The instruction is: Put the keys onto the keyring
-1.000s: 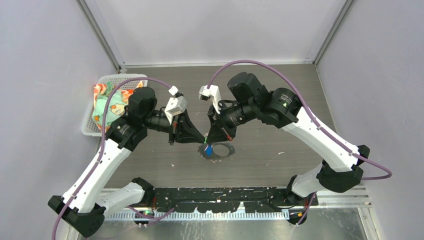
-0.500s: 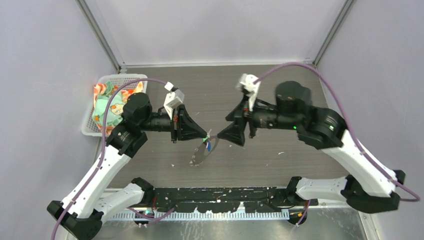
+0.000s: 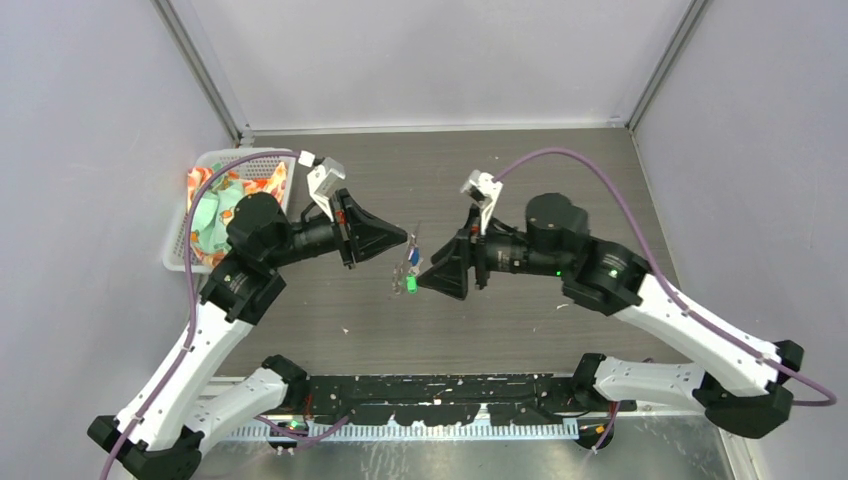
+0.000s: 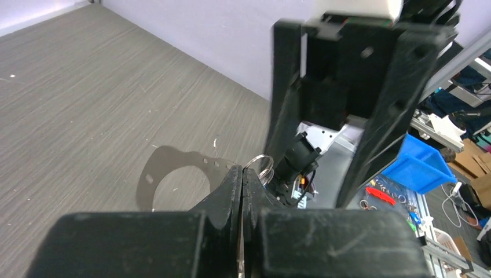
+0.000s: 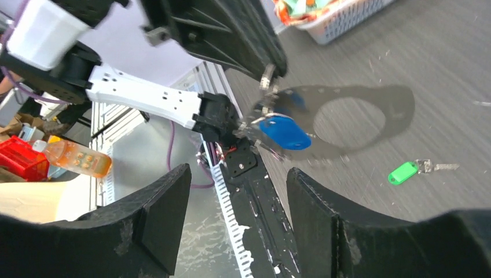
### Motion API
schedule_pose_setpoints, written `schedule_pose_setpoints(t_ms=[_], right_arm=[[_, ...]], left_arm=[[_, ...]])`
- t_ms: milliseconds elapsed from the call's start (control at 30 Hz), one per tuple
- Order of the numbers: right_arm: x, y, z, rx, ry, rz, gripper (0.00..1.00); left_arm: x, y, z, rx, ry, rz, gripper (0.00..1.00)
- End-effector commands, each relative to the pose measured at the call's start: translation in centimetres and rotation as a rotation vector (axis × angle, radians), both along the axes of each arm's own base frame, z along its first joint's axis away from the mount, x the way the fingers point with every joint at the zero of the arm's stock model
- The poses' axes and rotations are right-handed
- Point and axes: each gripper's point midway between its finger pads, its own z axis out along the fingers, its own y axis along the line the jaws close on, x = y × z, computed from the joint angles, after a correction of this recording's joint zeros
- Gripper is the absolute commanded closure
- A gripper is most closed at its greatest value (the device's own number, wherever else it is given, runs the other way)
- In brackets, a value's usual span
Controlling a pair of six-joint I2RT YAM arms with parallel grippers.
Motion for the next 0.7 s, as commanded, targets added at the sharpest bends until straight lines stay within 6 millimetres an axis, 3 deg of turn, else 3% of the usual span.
schedule_pose_setpoints(t_ms=[0, 200, 467, 667], right_arm=[[0.8, 1.9, 1.5, 0.099, -0.009, 0.011, 0.34], [1.5, 3.2, 1.3, 0.117, -0.029, 0.025, 0.52], [1.8, 2.5, 1.9, 0.135, -0.069, -0.011, 0.57], [1.9, 2.5, 1.9, 0.124, -0.076, -0.010, 0.71]], left_arm=[[-0.2, 0.8, 2.8, -0.067, -0.065, 0.055, 1.00], [-0.8, 0.8, 2.4, -0.060, -0.068, 0.027, 1.00], [-0.9, 0.9, 2.1, -0.054, -0.078, 0.023, 1.00], [-0.9, 0.8, 1.8, -0.049, -0.068, 0.017, 1.00]])
